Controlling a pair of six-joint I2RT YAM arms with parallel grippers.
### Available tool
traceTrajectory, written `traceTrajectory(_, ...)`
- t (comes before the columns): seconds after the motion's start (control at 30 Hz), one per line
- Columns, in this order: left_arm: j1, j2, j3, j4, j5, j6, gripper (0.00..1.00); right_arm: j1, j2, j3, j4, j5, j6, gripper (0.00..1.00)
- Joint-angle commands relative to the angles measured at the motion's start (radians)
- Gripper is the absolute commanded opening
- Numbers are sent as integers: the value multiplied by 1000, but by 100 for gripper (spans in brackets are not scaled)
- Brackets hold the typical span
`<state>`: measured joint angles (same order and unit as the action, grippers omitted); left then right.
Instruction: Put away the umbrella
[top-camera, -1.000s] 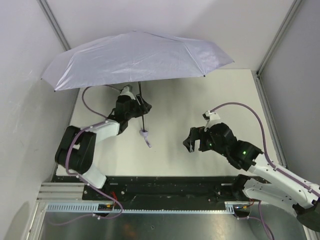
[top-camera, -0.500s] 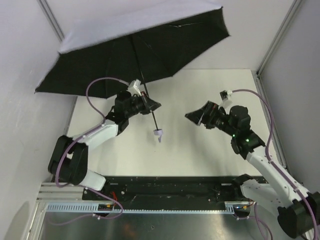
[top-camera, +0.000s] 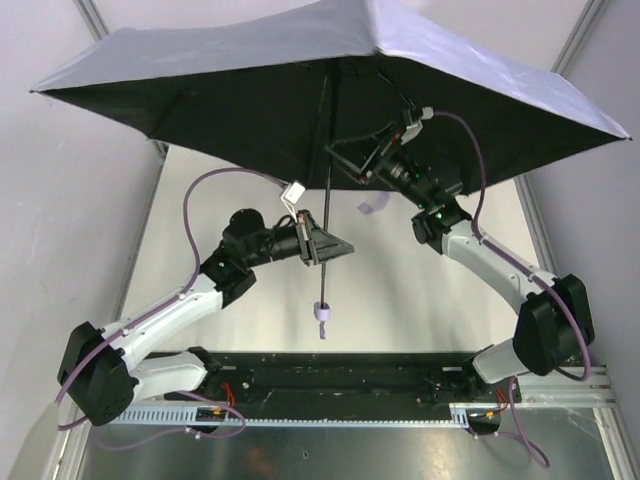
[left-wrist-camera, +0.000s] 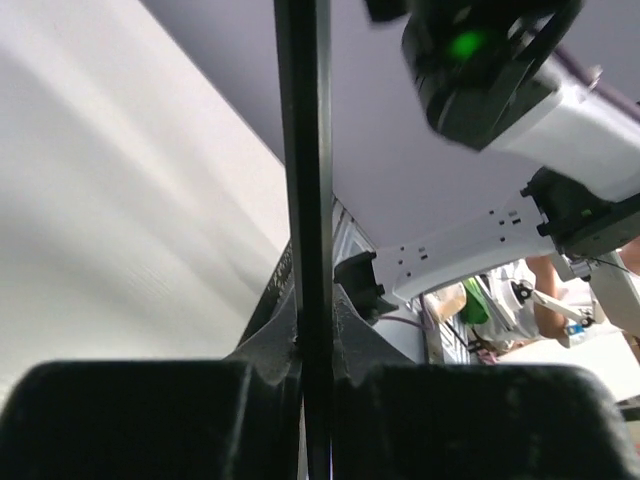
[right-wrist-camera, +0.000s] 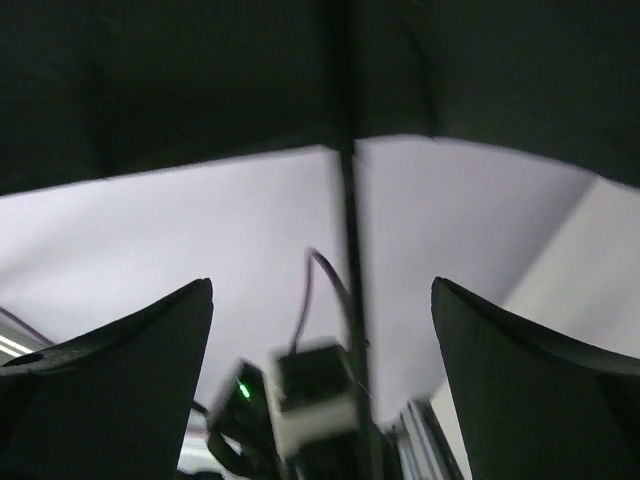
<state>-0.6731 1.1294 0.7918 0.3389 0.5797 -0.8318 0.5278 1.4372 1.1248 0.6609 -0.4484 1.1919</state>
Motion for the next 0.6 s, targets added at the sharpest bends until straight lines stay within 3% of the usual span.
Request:
traceTrajectory(0.0,-39,-14,-14,61,-29,-35,0,5,65,139,167,72,63,92)
traceTrajectory(0.17,-58,-20,1,61,-25,-53,0,19,54,181,89,183,-8,92)
traceTrajectory(0.27,-73,-25,0,60,-20,-46,0,-9,87,209,48,201,50,90)
traceTrajectory(0.57,-130,0,-8,63,-19,-60,0,-39,189,295,78,331,67,83)
